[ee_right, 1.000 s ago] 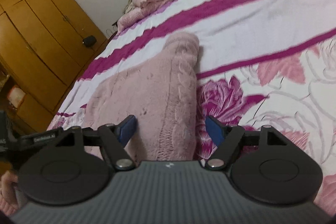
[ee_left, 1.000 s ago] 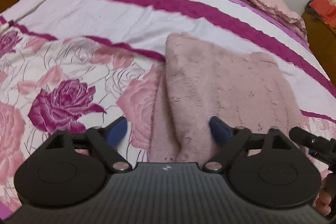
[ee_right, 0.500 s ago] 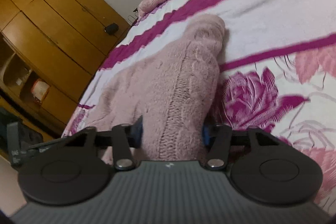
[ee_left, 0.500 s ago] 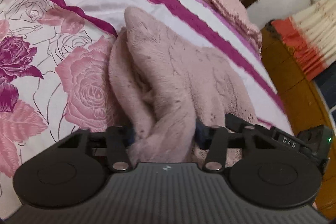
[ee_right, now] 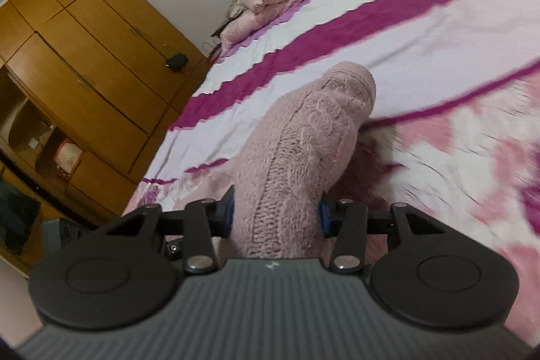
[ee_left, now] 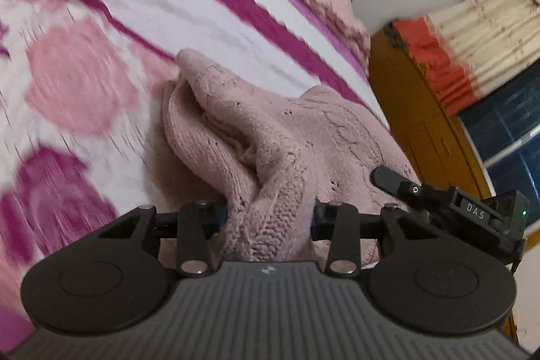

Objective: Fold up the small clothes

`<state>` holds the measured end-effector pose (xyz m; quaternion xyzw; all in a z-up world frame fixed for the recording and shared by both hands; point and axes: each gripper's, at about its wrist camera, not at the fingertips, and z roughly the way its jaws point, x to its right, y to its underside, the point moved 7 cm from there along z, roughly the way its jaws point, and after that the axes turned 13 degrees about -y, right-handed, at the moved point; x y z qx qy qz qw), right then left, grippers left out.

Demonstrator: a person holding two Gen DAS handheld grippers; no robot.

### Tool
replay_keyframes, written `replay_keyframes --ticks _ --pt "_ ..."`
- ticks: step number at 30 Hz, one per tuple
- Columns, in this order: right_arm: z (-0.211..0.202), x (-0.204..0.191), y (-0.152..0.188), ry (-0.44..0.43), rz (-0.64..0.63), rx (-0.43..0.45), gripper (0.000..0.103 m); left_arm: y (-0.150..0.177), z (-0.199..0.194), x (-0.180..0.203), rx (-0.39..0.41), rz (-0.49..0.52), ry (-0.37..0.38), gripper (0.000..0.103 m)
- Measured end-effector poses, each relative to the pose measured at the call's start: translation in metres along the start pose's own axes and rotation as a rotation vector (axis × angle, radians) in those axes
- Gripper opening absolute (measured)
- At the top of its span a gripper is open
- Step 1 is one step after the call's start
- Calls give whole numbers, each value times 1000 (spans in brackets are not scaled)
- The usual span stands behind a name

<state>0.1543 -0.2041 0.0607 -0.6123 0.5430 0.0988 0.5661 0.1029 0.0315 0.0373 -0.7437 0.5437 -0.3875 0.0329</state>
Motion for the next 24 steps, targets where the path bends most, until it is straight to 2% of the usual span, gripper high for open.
replay_keyframes --ticks 4,8,11,14,16,18,19,21,24 --pt "-39 8 22 33 29 -4 48 39 -8 30 -48 69 -19 45" --pt "-66 14 45 52 59 -8 48 70 -22 43 -72 88 -31 45" --pt "-77 20 60 65 71 -19 48 89 -29 44 -84 104 -68 45" --pt "-78 33 74 123 75 -34 48 105 -29 40 -79 174 -147 45" --pt "-77 44 84 181 77 -54 51 116 -25 34 -73 244 -240 51" --pt "-73 51 96 253 39 -77 59 123 -22 28 -68 292 -290 62" --pt "-74 52 100 270 5 -75 59 125 -21 28 -63 307 -300 65" --pt "-76 48 106 284 -48 -63 60 123 -21 30 -48 343 -322 67" --pt "-83 46 110 295 -56 -55 61 117 -23 36 -24 388 -355 68"
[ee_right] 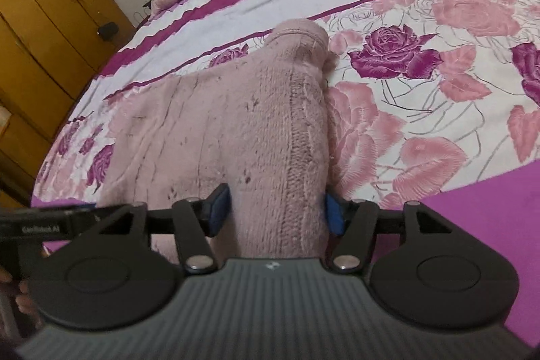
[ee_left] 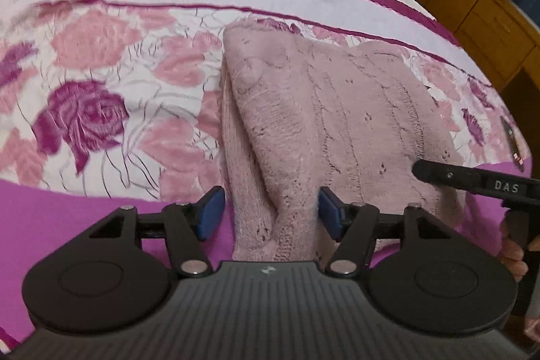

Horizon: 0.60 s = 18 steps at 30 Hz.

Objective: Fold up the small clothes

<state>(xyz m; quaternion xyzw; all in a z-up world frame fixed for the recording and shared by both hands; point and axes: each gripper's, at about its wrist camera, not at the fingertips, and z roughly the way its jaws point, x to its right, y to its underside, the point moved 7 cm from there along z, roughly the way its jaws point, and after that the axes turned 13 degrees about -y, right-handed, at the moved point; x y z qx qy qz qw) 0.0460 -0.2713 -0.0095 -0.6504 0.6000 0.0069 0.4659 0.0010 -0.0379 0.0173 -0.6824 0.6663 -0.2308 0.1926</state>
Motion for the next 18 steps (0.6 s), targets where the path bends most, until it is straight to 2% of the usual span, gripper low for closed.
replay_keyframes --ticks 3,6,9,11,12,13,14,15,16,18 --pt "-10 -4 -1 14 -17 3 61 -6 -14 3 46 39 -50 68" --pt "-23 -16 -8 52 -102 39 61 -14 -35 10 131 88 -93 68" --pt "-35 -32 -21 80 -205 129 61 -25 -49 20 183 104 -59 68" --pt "-35 -41 -33 59 -241 186 61 -31 -48 27 200 102 -41 67" --pt "-33 -45 -38 43 -249 204 61 -34 -45 31 204 101 -44 64" --pt "-29 -48 -42 19 -254 221 60 -36 -42 34 208 98 -43 53" --pt "-22 -50 -45 -9 -260 238 55 -38 -37 37 206 95 -39 45" --pt "-15 -51 -46 -12 -260 241 31 -40 -28 39 197 92 -43 36" --pt "-6 -49 -46 6 -253 227 19 -42 -19 39 183 87 -60 34" --pt "14 -42 -42 37 -234 190 15 -43 0 36 159 81 -100 33"
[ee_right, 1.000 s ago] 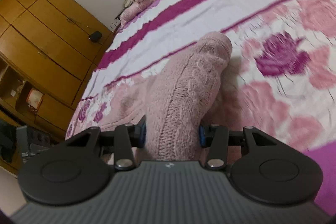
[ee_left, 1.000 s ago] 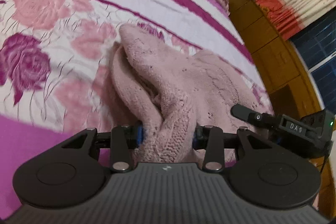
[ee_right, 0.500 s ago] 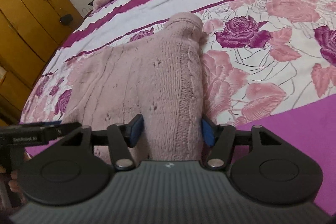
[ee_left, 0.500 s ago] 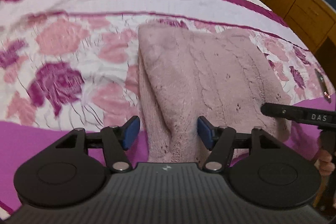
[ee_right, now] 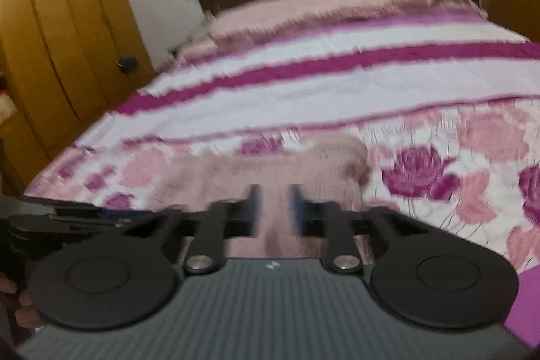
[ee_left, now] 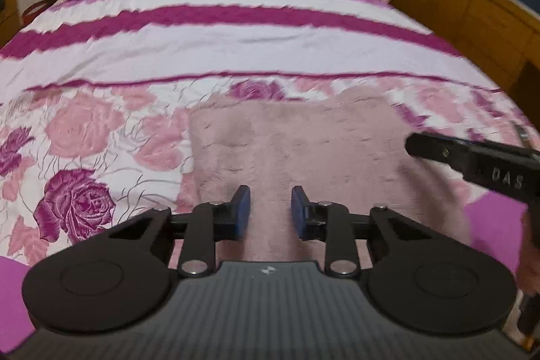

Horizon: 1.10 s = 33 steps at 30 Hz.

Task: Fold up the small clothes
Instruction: 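Release the folded cardigan and withdraw both grippers from it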

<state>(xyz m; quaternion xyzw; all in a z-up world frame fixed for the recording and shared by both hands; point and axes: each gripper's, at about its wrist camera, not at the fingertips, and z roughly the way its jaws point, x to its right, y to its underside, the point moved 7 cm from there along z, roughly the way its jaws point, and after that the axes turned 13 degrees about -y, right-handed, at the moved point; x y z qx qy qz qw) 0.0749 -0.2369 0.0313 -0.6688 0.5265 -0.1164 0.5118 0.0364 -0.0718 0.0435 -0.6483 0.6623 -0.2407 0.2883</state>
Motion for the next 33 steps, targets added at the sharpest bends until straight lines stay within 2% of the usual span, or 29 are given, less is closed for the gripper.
replay_keyframes --ticks 2,8,19,20,21,22,23,25,33 --pt "17 9 14 27 8 -45 12 4 19 -4 -15 2 -38 33" --pt "26 11 23 29 33 -32 12 5 30 -9 -23 -9 -30 33" --pt "-21 -19 22 -2 74 27 20 10 -3 -8 -13 -42 -52 35" --pt "-26 -21 22 7 71 30 24 12 -7 -8 -16 -49 -53 35" --pt "-31 -23 22 15 65 34 38 13 -11 -8 -22 -57 -53 39" --pt "-36 -26 22 24 58 41 45 15 -15 -9 -26 -64 -51 46" --pt "-42 -29 22 29 45 53 58 17 -20 -9 -30 -73 -47 51" --pt "-50 -34 23 27 21 59 59 21 -28 -8 -35 -83 -38 61" --pt "-73 -47 44 62 -14 37 61 50 -57 3 -50 -63 -61 77"
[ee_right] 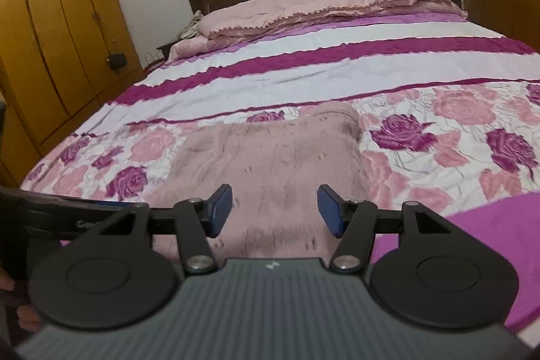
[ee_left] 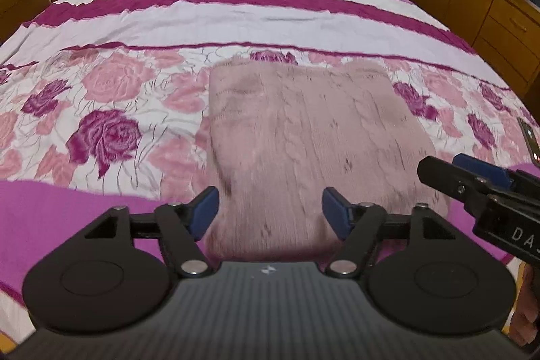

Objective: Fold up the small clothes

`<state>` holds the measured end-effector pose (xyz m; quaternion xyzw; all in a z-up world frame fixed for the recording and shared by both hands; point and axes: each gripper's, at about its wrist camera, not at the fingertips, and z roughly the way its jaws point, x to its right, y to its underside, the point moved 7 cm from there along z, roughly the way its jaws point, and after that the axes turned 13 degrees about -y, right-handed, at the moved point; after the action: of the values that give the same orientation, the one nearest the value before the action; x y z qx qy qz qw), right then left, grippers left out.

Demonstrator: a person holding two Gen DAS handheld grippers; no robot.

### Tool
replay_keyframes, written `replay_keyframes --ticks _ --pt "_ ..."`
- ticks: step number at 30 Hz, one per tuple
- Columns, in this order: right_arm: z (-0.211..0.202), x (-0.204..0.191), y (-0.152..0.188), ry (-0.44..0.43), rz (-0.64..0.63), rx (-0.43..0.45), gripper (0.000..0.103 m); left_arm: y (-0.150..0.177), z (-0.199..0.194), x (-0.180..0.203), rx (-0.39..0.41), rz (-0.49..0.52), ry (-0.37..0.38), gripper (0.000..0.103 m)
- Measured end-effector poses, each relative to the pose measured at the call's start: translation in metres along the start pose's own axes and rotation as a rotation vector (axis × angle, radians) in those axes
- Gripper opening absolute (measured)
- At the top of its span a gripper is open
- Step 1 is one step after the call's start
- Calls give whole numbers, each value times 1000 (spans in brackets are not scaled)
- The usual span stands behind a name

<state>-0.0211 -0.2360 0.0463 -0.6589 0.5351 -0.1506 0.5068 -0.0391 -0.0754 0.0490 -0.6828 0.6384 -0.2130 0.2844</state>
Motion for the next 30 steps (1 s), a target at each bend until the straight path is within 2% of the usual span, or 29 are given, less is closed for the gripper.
replay_keyframes --ticks 3,12,18,23,30 --pt "-6 2 12 21 6 -25 67 15 -4 2 -21 5 -12 80" --pt "-8 4 46 65 32 -134 68 50 0 13 -96 30 -14 81" --pt "-2 21 62 119 78 -178 70 55 12 17 -109 48 -58 81" --pt "3 28 72 122 95 -197 70 62 25 19 -136 60 -75 81" --pt "7 27 75 122 81 -203 74 64 30 21 -126 73 -82 84"
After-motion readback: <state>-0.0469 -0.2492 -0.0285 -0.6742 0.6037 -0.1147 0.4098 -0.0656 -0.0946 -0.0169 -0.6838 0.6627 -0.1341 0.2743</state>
